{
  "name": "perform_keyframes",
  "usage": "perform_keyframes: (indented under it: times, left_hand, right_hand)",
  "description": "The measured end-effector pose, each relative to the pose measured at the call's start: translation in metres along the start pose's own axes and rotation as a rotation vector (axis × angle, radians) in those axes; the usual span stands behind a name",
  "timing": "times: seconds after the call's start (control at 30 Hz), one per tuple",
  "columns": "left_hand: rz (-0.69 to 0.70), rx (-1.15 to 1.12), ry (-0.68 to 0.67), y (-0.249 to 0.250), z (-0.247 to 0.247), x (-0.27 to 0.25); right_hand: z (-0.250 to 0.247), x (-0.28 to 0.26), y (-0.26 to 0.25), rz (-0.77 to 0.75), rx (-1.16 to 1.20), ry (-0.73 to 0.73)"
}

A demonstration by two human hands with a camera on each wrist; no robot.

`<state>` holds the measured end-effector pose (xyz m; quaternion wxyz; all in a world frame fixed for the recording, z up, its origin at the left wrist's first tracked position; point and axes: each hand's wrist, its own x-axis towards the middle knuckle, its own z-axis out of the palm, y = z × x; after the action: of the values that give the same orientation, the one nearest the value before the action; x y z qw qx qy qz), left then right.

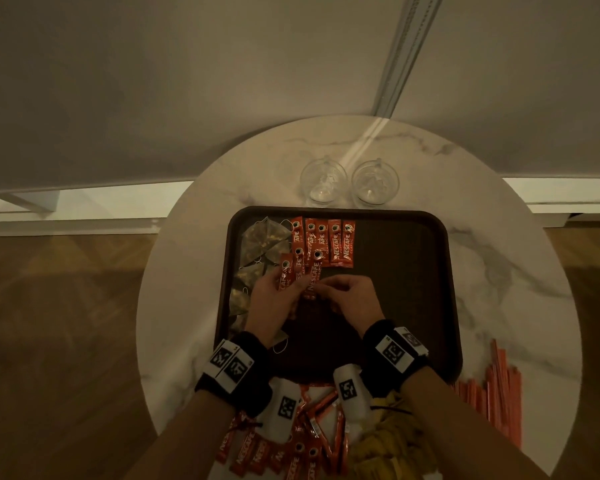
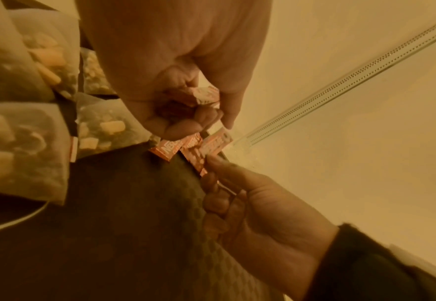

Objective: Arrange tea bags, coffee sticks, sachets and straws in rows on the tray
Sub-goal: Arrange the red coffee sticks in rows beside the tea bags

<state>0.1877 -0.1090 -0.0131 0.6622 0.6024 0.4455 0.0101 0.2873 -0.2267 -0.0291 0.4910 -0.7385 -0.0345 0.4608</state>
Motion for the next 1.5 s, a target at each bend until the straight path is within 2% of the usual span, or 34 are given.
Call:
perform_keyframes:
  times: [0.1, 0.37, 0.6, 0.87, 0.97, 1.1, 1.27, 1.5]
  left_hand:
    - [0.019, -0.057, 0.019, -0.001, -0.005, -0.005]
    - [-0.014, -0.171, -0.012, -0.006, -0.023, -0.025]
    - [-0.080, -0.199, -0.034, -0.013, -0.027, -0.031]
    - [-0.096, -0.244, -0.055, -0.008, -0.024, -0.031]
    - [-0.089, -0.209, -0.060, -0.005, -0.020, -0.030]
    - [-0.062, -0.171, -0.023, -0.001, -0.014, -0.031]
    - [-0.086, -0.196, 0.010, -0.001, -0.011, -0.032]
    - [-0.086, -0.189, -0.048, 0.002, -0.004, -0.034]
  right_hand:
    - [-0.002, 0.013, 0.004, 0.014, -0.092, 0.052]
    - [0.005, 0.034, -0.005, 0.076, -0.235, 0.073]
    - [0.007, 0.035, -0.008, 0.112, -0.246, 0.091]
    - [0.002, 0.018, -0.007, 0.019, -0.161, 0.138]
    - [0.003, 0.001, -0.009, -0.073, -0.090, 0.080]
    - [0.007, -0.020, -0.013, -0.110, -0.044, -0.005]
    - [0.010, -0.036, -0.010, -0.099, 0.007, -0.061]
    - [0.012, -0.040, -0.005, -0.080, 0.036, -0.104]
